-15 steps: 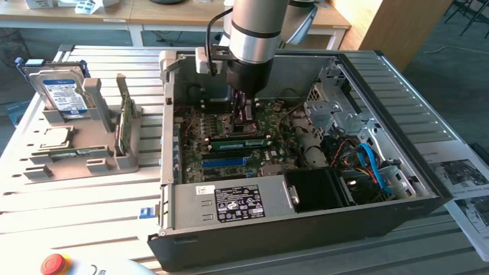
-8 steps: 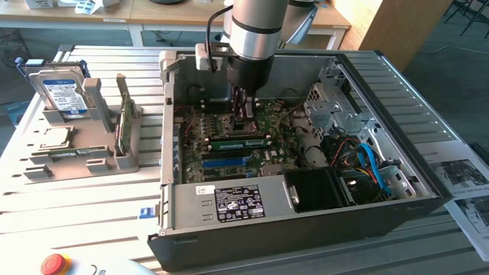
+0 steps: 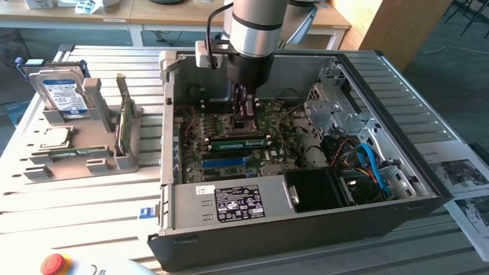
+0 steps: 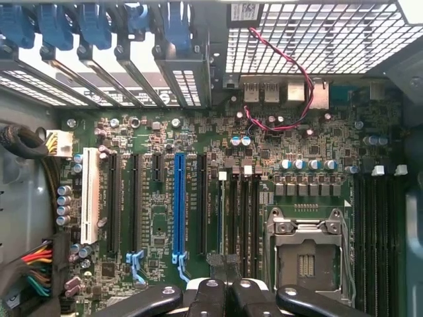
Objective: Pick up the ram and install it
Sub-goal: 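Press down the ram until it locks into place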
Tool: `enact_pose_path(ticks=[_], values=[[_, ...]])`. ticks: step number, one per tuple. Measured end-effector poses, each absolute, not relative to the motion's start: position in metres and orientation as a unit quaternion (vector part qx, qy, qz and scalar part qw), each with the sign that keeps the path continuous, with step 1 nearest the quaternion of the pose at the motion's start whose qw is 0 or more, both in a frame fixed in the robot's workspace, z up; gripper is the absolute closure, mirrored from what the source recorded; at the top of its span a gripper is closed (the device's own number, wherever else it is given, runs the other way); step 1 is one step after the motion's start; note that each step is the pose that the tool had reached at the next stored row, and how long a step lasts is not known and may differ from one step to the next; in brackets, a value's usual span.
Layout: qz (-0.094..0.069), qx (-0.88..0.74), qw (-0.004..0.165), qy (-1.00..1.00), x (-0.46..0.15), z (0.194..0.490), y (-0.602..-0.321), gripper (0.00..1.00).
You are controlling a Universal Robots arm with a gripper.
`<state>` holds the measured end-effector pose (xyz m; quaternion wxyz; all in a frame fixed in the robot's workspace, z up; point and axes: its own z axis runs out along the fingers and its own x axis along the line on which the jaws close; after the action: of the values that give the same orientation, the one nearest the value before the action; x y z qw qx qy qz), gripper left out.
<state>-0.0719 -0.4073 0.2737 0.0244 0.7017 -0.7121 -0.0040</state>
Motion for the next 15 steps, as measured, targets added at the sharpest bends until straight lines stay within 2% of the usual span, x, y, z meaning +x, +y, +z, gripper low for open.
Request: enact_pose_path(ticks=[15], values=[[-0.004, 0.702, 0.024, -0.712, -0.0682, 0.2755, -0.4074, 0.90]])
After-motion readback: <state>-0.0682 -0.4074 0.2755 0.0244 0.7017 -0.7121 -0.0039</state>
